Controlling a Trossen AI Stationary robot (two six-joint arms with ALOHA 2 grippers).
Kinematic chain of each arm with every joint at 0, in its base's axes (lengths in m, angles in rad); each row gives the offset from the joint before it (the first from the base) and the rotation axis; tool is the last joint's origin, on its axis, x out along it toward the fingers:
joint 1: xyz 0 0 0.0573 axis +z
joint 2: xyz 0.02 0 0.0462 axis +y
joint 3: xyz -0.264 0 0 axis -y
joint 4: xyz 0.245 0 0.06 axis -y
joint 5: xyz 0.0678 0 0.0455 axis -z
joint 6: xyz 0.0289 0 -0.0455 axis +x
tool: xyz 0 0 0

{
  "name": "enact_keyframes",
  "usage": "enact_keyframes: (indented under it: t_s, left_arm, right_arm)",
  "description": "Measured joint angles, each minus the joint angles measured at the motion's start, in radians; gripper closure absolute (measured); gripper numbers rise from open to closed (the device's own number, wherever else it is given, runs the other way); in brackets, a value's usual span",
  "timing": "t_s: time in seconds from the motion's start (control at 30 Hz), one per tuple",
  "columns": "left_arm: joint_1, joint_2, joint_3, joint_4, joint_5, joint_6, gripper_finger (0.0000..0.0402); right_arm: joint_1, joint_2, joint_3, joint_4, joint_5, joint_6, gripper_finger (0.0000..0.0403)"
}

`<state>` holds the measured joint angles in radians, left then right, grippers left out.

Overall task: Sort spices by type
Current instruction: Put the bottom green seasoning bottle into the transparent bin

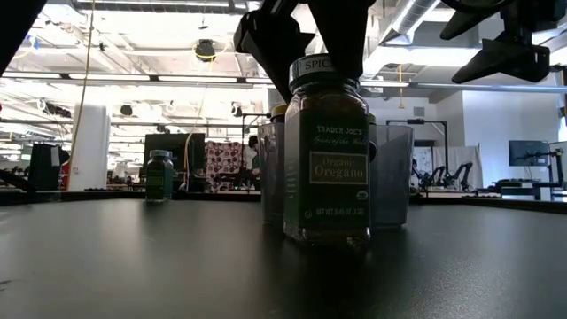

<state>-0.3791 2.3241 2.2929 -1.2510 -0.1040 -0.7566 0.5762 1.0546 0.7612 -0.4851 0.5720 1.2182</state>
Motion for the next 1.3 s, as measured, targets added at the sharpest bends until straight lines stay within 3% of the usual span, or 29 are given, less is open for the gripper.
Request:
enact_keyframes:
  t_s: [0.9, 1.03, 1.17, 1.3]
  left_arm:
    - [-0.005, -0.065, 0.001, -0.068, -0.014, -0.007, 0.0094]
    - [-0.003, -0.090, 0.001, -0.142, -0.006, 0.084, 0.0094]
    - [-0.003, -0.118, 0.001, -0.252, 0.049, 0.290, 0.0093]
    - [-0.012, -0.130, 0.000, -0.326, 0.048, 0.357, 0.0093]
  right_arm:
    - [0.000, 0.000, 0.000, -0.027, -0.001, 0.004, 0.0108]
    - [0.000, 0.000, 0.000, -0.035, -0.001, 0.004, 0.0108]
    - [0.000, 0.000, 0.000, -0.039, -0.001, 0.004, 0.0108]
    - [-0.001, 0.000, 0.000, -0.076, -0.001, 0.003, 0.0108]
